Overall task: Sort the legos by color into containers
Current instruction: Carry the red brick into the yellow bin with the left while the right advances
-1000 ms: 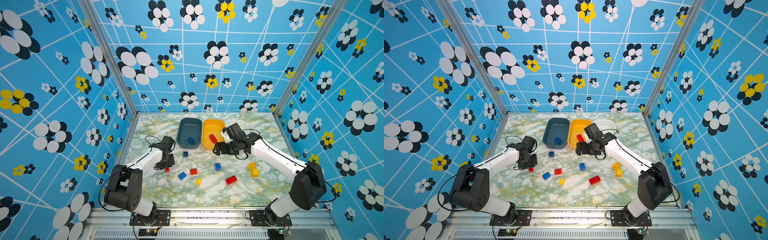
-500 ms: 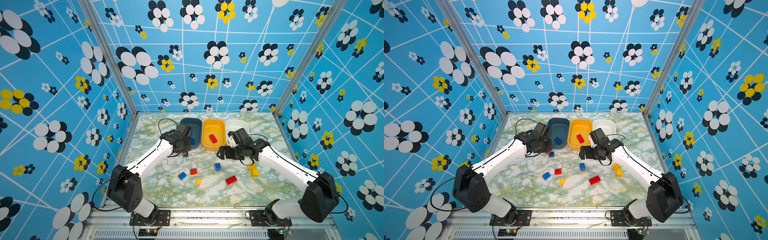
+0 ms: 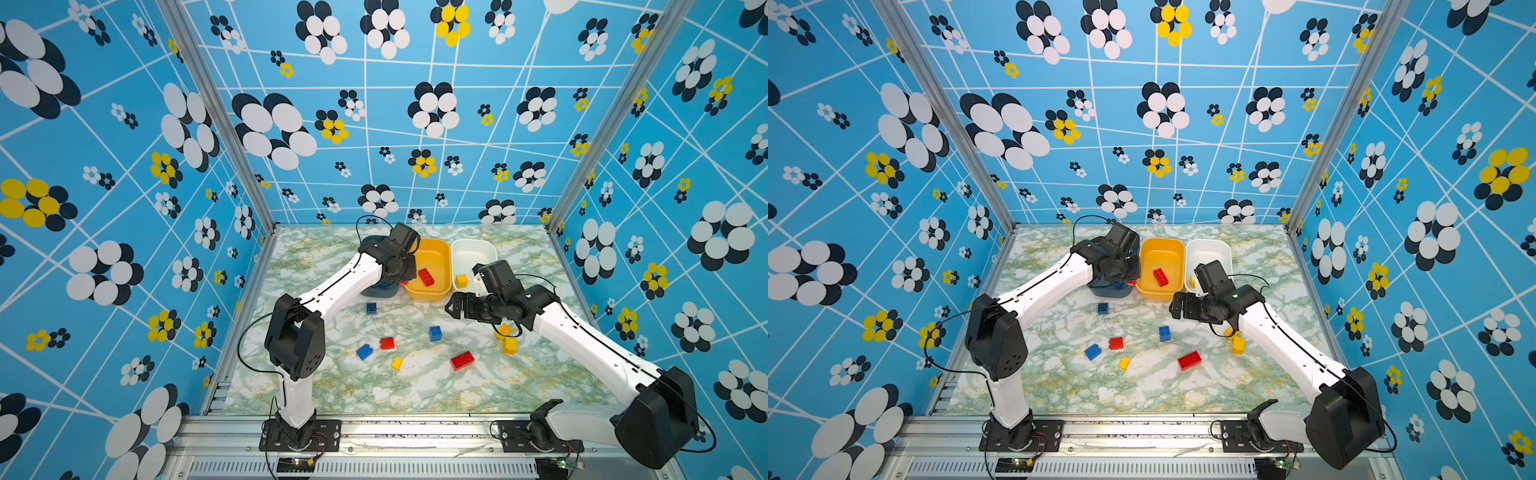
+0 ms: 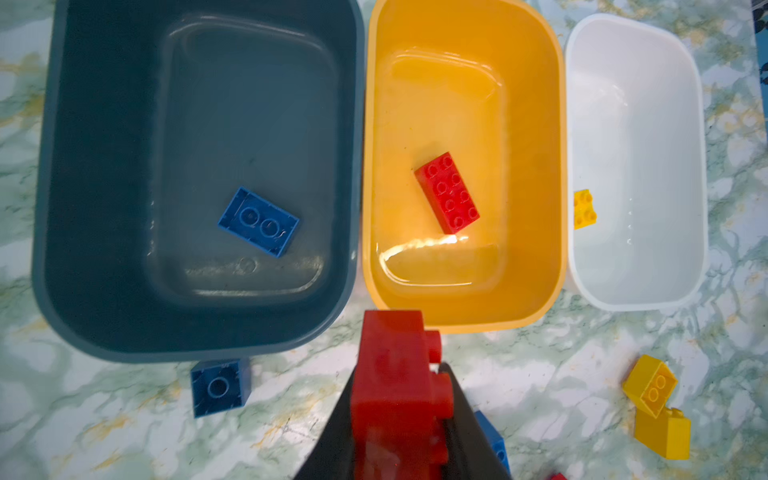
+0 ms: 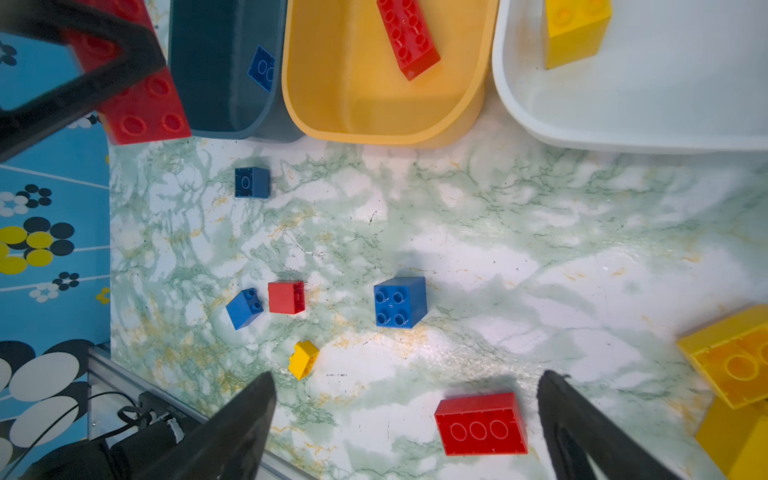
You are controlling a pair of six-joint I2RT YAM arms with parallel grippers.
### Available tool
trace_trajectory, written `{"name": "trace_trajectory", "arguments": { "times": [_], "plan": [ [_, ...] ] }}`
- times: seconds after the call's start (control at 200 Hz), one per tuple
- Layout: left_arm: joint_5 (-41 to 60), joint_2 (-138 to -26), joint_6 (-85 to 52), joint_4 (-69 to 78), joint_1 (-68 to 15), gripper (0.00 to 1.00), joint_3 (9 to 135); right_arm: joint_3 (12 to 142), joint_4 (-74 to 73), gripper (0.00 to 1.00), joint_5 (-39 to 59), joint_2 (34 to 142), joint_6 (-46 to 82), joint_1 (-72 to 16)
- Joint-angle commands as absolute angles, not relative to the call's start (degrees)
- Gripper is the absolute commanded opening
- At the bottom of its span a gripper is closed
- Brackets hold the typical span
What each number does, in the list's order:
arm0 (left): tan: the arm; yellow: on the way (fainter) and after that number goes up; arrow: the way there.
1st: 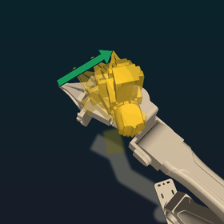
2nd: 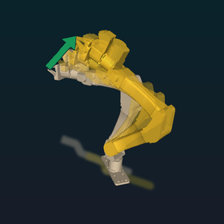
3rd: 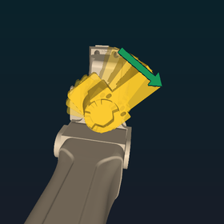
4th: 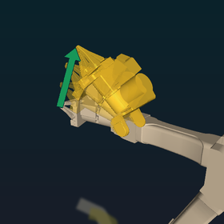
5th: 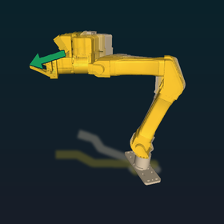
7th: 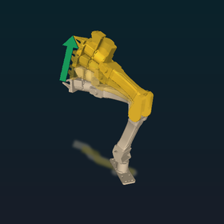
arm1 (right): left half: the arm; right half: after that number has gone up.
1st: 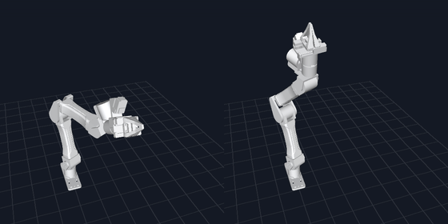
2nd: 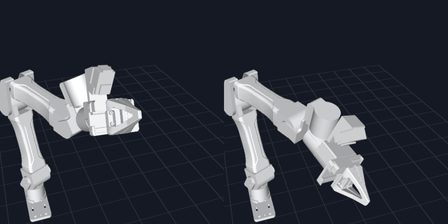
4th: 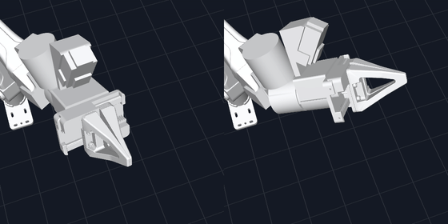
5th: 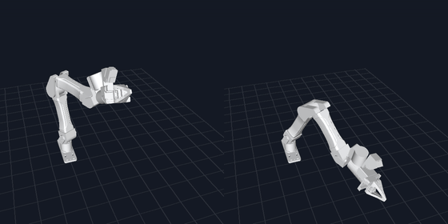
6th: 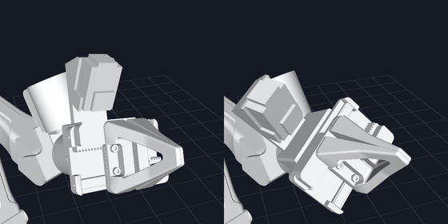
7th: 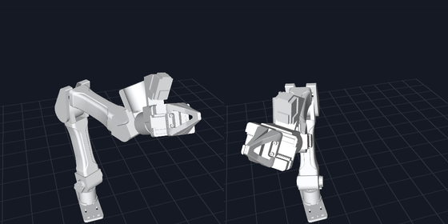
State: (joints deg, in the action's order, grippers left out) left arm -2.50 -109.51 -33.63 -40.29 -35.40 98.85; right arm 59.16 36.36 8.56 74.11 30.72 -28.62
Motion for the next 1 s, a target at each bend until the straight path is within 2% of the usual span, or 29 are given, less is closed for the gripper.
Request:
{"name": "trace_trajectory", "arguments": {
  "times": [0.0,0.41,0.665,0.75,0.835,0.894,0.914,0.994],
  "plan": [
    [-0.2,-114.1,-32.1,-40.8,-35.9,0.11,105.0,58.2,36.4,0.99,7.5,73.2,32.1,-27.9],
    [2.3,-134.3,-29.3,-44.8,-35.4,0.12,125.2,58.7,37.2,0.99,7.0,72.7,32.3,-26.9],
    [0.3,-138.1,-28.5,-47.2,-34.6,0.15,127.4,58.3,37.1,0.99,6.3,72.1,33.0,-26.6],
    [0.2,-138.1,-28.3,-47.2,-34.6,0.23,127.1,57.8,36.8,0.99,6.0,71.9,33.3,-26.4],
    [0.1,-138.0,-28.3,-47.2,-34.6,0.37,127.1,57.0,36.4,0.99,5.9,71.6,33.8,-26.4],
    [0.1,-137.8,-28.3,-47.1,-34.6,0.42,127.0,56.7,36.2,0.99,5.8,71.4,34.2,-26.3],
    [0.0,-137.7,-28.4,-47.1,-34.6,0.47,127.0,56.5,36.2,0.99,5.8,71.2,34.2,-26.3],
    [0.1,-137.2,-28.5,-46.5,-34.6,0.53,126.4,56.1,36.2,0.99,5.8,70.8,34.4,-26.2]
  ]
}}
